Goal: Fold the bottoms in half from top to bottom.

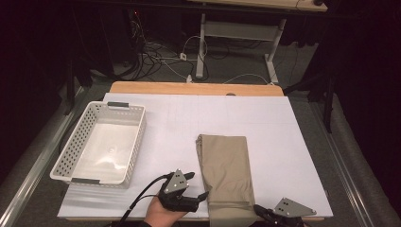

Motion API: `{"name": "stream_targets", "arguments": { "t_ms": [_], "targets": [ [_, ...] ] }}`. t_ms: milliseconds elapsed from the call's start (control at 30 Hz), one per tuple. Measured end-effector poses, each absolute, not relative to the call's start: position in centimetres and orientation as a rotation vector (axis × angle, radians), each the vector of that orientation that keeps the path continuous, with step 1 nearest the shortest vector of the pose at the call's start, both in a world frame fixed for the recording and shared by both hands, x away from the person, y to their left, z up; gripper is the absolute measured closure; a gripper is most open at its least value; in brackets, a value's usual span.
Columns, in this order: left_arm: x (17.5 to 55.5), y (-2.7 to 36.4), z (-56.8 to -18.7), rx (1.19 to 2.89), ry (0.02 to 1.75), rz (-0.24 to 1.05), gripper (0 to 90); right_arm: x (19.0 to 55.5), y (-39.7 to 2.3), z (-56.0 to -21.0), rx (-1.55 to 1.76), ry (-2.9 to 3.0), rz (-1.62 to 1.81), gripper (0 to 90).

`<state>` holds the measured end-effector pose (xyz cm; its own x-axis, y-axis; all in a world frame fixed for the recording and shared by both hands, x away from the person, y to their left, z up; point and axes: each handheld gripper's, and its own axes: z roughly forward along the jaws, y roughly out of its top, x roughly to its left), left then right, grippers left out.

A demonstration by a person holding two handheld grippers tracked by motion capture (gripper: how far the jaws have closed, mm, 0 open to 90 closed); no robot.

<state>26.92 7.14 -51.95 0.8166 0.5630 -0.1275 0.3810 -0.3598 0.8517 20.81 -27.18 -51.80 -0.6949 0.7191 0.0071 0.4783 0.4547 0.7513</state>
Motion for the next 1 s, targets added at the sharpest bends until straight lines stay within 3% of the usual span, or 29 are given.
{"name": "stream_targets", "arguments": {
  "t_ms": [133,333,533,800,1000],
  "targets": [
    [26.9,7.1,-51.9,1.990,0.702,0.229,19.3,20.8,-27.2,-51.4,1.006,2.388,1.127,89.6],
    [27.7,7.1,-51.4,2.026,0.731,0.225,19.0,22.8,-27.8,-50.3,1.059,2.316,1.277,65.0],
    [32.3,6.7,-50.7,2.025,0.885,0.205,18.9,28.2,-27.1,-50.0,1.157,2.254,1.211,50.4],
    [38.4,5.8,-50.7,2.030,1.073,0.187,19.0,36.6,-25.4,-50.4,1.282,2.234,1.109,47.4],
    [40.9,4.5,-51.5,2.064,1.145,0.187,19.0,40.6,-24.9,-51.1,1.351,2.229,1.035,44.8]
  ]
}}
